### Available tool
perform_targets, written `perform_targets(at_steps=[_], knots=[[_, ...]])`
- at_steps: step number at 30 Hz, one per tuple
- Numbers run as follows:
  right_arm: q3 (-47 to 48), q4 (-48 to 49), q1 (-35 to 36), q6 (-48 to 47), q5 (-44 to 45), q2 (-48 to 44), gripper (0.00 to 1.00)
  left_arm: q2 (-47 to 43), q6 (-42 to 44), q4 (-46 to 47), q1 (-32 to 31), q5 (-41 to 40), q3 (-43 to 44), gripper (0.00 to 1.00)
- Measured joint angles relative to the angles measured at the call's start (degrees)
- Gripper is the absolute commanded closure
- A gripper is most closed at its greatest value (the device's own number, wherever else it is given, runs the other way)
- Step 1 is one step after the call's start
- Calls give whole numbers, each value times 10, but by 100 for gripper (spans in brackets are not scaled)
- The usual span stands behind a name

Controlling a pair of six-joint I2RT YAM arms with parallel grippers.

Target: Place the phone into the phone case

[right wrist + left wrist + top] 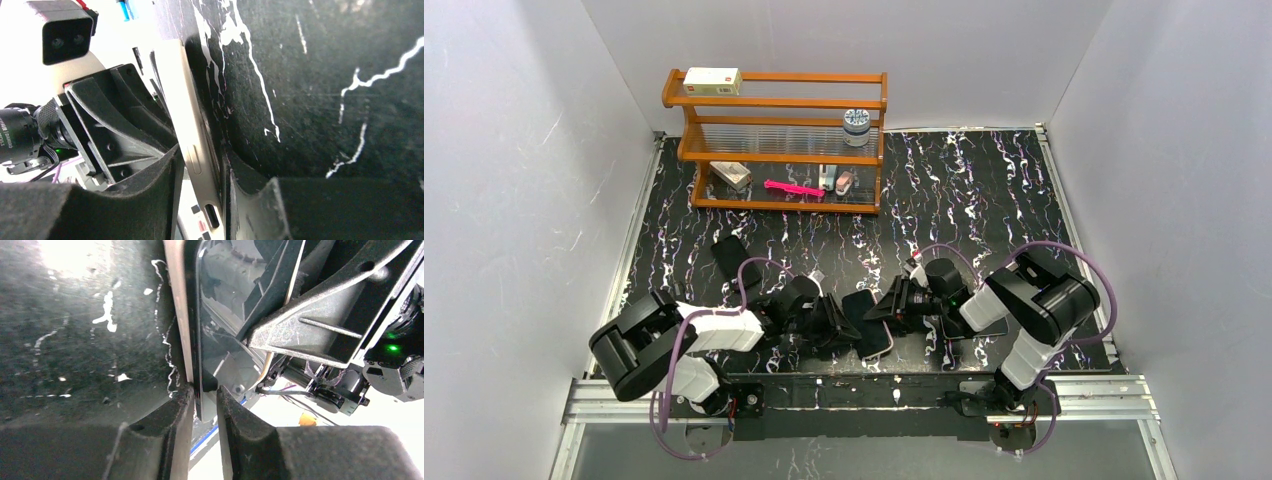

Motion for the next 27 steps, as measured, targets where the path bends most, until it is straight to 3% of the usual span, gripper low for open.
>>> perform_targets(at_steps=[6, 11, 19, 21, 27], knots=[[-23, 61, -4, 32, 3, 15, 59, 15, 2, -10, -27, -6, 20, 96], [-30, 81, -5, 46, 6, 21, 60, 33, 1, -12, -38, -6, 37, 86], [-34, 89, -4, 54, 10, 22, 60, 39, 6, -11, -51, -25, 45, 86], [-34, 89, -4, 54, 10, 22, 66, 39, 8, -11, -52, -26, 46, 82], [-33, 113, -4, 58, -7, 22, 91, 12, 25, -21, -52, -33, 49, 49]])
